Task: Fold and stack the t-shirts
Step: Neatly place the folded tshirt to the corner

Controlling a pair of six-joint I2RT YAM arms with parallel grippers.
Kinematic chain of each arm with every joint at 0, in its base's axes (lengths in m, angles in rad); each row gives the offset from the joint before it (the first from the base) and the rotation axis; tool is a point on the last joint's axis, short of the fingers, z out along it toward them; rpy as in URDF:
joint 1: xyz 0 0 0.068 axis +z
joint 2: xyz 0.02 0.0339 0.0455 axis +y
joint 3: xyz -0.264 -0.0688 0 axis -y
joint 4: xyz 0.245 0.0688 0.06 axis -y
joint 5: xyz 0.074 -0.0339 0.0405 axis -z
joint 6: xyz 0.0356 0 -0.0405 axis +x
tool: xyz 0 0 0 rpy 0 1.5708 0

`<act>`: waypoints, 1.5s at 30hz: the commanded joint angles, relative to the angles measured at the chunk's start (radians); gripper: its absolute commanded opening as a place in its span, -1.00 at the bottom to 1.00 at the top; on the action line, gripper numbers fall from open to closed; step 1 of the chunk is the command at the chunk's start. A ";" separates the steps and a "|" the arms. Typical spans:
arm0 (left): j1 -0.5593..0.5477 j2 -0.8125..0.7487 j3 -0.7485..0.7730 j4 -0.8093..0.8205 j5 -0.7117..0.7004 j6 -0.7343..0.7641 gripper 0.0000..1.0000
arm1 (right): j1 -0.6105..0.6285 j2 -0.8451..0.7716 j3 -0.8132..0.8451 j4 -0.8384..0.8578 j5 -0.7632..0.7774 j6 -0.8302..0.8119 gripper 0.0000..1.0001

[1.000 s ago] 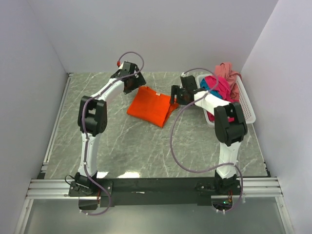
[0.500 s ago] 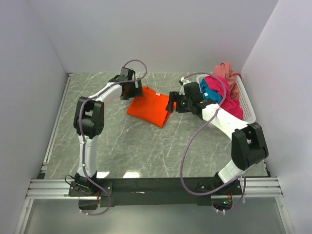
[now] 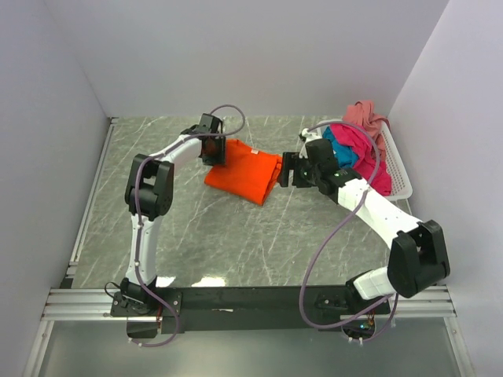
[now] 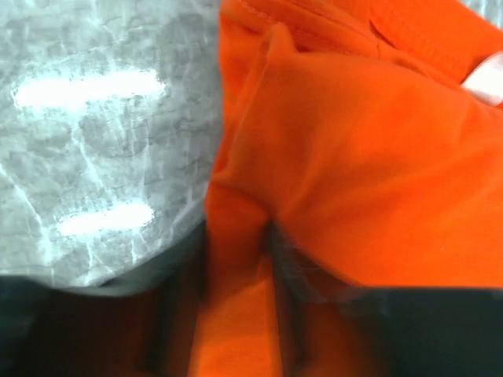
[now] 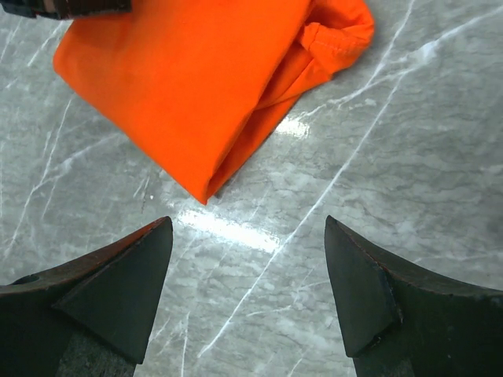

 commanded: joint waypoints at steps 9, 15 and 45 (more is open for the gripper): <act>0.000 0.048 0.118 -0.158 -0.456 -0.046 -0.99 | 0.005 -0.068 -0.045 -0.014 0.208 -0.012 0.69; 0.161 -0.028 0.085 -0.099 -0.502 -0.023 -0.99 | 0.004 -0.059 -0.038 -0.017 0.281 -0.011 0.70; 0.562 0.029 0.405 -0.138 -0.340 0.000 0.99 | -0.003 -0.085 -0.049 0.032 0.353 0.034 0.74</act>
